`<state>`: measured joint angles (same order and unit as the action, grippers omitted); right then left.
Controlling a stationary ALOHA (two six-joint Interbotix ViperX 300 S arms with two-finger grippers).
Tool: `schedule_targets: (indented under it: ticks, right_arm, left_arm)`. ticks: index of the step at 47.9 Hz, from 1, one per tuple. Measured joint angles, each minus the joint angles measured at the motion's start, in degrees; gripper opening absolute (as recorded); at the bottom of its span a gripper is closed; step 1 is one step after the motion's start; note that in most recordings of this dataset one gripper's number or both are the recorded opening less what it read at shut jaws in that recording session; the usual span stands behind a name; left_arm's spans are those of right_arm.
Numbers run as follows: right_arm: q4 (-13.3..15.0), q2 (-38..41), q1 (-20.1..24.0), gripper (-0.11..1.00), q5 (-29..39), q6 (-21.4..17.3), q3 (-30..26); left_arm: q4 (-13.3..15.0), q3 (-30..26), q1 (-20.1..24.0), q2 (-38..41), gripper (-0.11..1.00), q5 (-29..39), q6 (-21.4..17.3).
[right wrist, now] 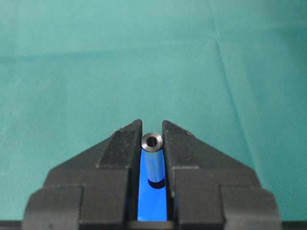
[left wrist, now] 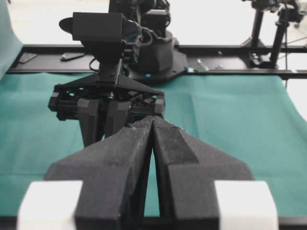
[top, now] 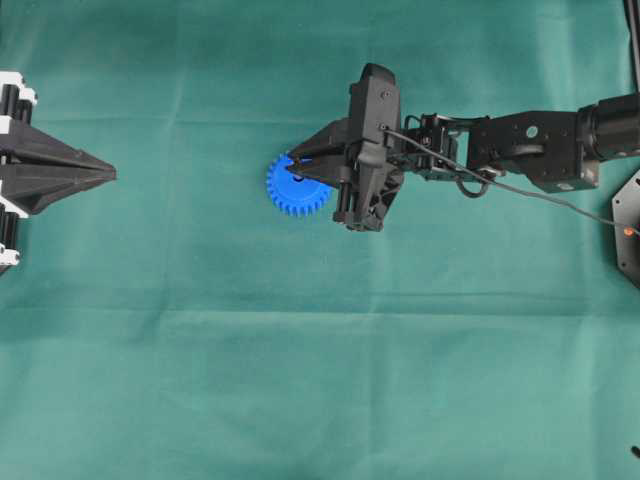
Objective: Insert the shaft placed at a random location into the center hole of the medium gear at another random location.
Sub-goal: 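Align the held shaft above the gear's center hole with the right gripper, then lower the shaft into the gear hole and open the right gripper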
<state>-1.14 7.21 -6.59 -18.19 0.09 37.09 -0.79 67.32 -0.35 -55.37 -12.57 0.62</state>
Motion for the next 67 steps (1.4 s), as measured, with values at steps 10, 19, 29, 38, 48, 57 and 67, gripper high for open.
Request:
schedule_targets:
  ticks: [10, 19, 29, 38, 48, 57, 67]
  right_arm:
    - [0.0, 1.6, 0.0, 0.13, -0.7, 0.1, 0.0]
    - [-0.2, 1.8, 0.0, 0.13, -1.0, 0.0, 0.0]
    - [-0.3, 1.8, -0.1, 0.13, -1.0, 0.1, 0.1]
    - [-0.4, 2.1, -0.1, 0.13, -1.3, 0.1, 0.3]
    - [-0.5, 4.3, -0.1, 0.13, -2.3, 0.1, 0.4]
    - [-0.5, 5.8, -0.3, 0.13, -2.6, 0.1, 0.3]
    - [-0.5, 6.5, -0.2, 0.13, -3.2, 0.1, 0.3]
  left_arm:
    - [-0.1, 0.1, 0.0, 0.0, 0.00, 0.0, 0.0]
    - [0.0, 0.0, 0.1, 0.0, 0.00, -0.2, 0.0]
    - [-0.1, 0.0, 0.0, 0.0, 0.00, -0.2, 0.0]
    - [-0.1, 0.0, 0.1, 0.0, 0.00, 0.0, 0.0]
    - [0.0, 0.0, 0.0, 0.1, 0.00, 0.0, 0.0]
    - [-0.1, 0.0, 0.1, 0.4, 0.00, 0.0, 0.0]
    - [-0.1, 0.0, 0.0, 0.4, 0.00, 0.0, 0.0]
